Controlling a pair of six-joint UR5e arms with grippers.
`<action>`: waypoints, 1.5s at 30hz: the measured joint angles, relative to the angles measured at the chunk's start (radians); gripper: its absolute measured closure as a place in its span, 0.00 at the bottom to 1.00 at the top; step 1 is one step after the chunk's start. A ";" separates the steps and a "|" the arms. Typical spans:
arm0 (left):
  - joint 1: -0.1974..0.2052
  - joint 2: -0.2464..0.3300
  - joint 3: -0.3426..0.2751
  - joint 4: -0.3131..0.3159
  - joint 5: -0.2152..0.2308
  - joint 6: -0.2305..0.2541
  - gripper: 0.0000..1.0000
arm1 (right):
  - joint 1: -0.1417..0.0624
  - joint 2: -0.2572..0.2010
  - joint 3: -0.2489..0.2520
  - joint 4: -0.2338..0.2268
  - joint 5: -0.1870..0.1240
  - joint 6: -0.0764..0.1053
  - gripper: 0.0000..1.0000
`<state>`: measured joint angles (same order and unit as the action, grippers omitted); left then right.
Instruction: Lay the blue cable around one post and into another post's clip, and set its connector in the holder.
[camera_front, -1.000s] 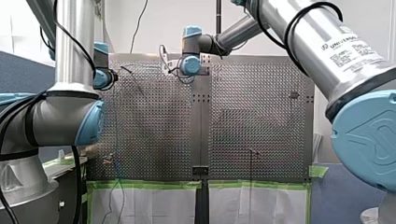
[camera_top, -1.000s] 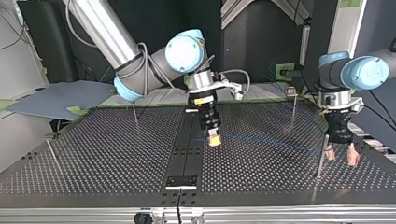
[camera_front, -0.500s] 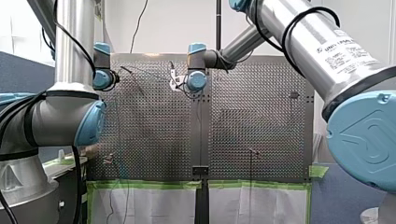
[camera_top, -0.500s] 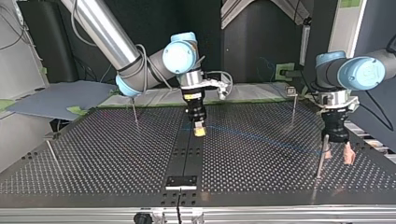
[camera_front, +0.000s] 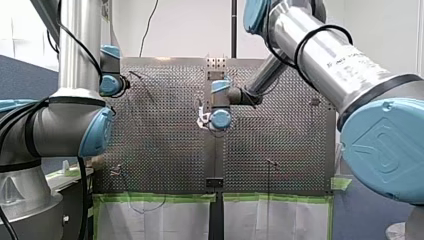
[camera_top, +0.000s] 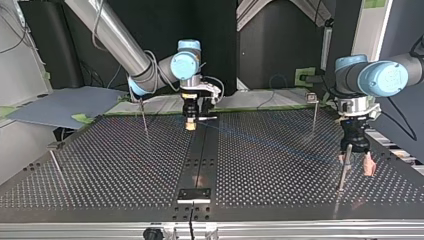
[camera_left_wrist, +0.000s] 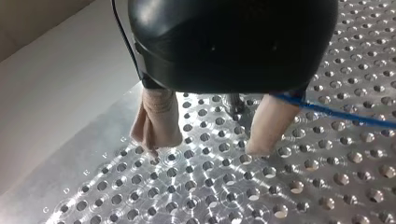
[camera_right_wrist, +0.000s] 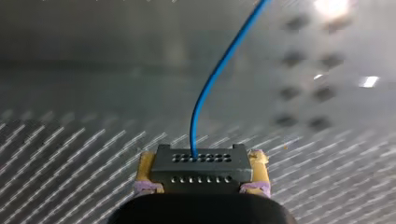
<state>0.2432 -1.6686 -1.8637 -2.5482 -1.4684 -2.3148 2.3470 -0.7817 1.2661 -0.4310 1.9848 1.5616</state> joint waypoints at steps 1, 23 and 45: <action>-0.001 0.000 0.000 0.000 -0.001 -0.001 0.00 | -0.009 0.010 0.010 -0.009 0.003 0.002 1.00; -0.011 -0.001 0.000 0.002 -0.003 -0.005 0.00 | -0.067 0.232 0.232 -0.232 0.119 0.126 1.00; -0.014 0.000 0.000 0.000 0.001 -0.009 0.00 | -0.231 0.452 0.452 -0.452 -0.030 0.186 1.00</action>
<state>0.2293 -1.6690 -1.8635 -2.5481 -1.4673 -2.3238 2.1161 -0.3294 1.7184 -0.8831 1.9543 1.7479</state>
